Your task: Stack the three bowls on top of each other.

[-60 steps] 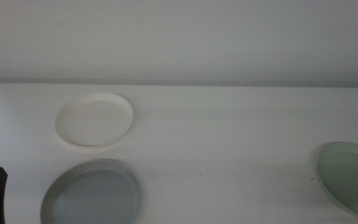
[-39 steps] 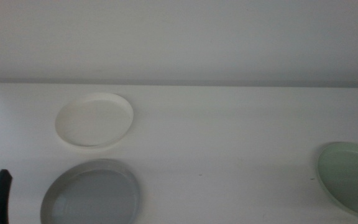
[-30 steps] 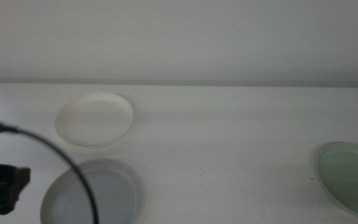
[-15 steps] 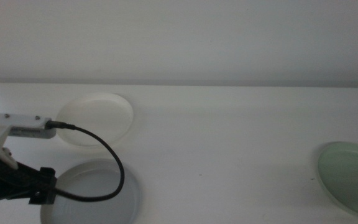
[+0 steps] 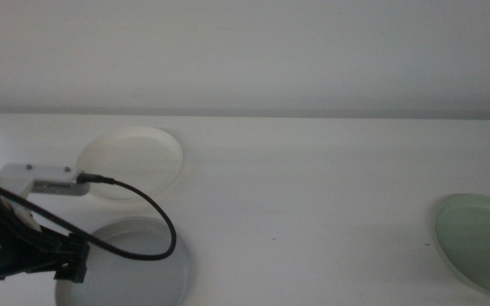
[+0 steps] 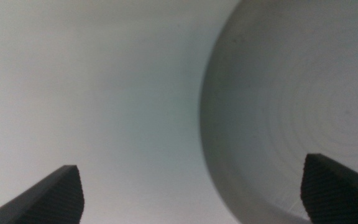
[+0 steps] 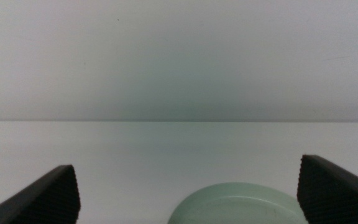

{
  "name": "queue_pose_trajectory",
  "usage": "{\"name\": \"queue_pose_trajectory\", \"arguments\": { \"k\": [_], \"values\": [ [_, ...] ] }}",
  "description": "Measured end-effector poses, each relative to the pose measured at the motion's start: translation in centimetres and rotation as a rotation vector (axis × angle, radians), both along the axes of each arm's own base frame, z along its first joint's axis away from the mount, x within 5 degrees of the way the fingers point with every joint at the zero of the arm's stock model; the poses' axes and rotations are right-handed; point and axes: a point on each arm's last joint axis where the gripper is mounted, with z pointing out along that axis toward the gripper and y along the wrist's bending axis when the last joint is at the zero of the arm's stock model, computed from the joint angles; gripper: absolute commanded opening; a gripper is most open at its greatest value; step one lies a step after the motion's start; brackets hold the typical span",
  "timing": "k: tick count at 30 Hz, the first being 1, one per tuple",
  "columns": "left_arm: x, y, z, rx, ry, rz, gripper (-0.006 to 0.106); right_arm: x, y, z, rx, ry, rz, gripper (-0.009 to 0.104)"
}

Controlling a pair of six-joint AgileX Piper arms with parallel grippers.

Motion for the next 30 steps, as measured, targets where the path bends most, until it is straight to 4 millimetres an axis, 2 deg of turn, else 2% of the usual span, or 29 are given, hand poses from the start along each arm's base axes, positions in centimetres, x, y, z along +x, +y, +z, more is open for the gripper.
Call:
{"name": "queue_pose_trajectory", "arguments": {
  "k": [6,11,14,17,22,23,27,30],
  "values": [
    [0.9,-0.1,-2.1,-0.014,0.053,0.012,0.093,0.0,0.0,0.0,0.000,0.000,0.000,0.093],
    [1.4,-0.1,-3.4,-0.013,0.075,0.007,0.080,0.0,0.0,0.0,0.000,0.000,0.000,0.093],
    [1.5,-0.2,-4.0,-0.015,0.093,-0.001,0.064,0.0,0.0,0.0,0.000,0.000,0.000,0.093],
    [1.6,-0.2,-4.5,-0.022,0.104,-0.007,0.044,0.0,0.0,0.0,0.000,0.000,0.000,0.093],
    [1.8,-0.5,-4.6,-0.053,0.106,0.018,0.003,0.0,0.0,0.0,0.000,0.000,0.000,0.093],
    [1.8,-0.5,-4.6,-0.057,0.105,0.022,-0.002,0.0,0.0,0.0,0.000,0.000,0.000,0.093],
    [1.8,-0.6,-4.0,-0.069,0.093,0.030,-0.002,0.0,0.0,0.0,0.000,0.000,0.000,0.093],
    [1.3,-0.7,-2.3,-0.079,0.078,0.031,-0.002,0.0,0.0,0.0,0.000,0.000,0.000,0.093]
  ]
}}
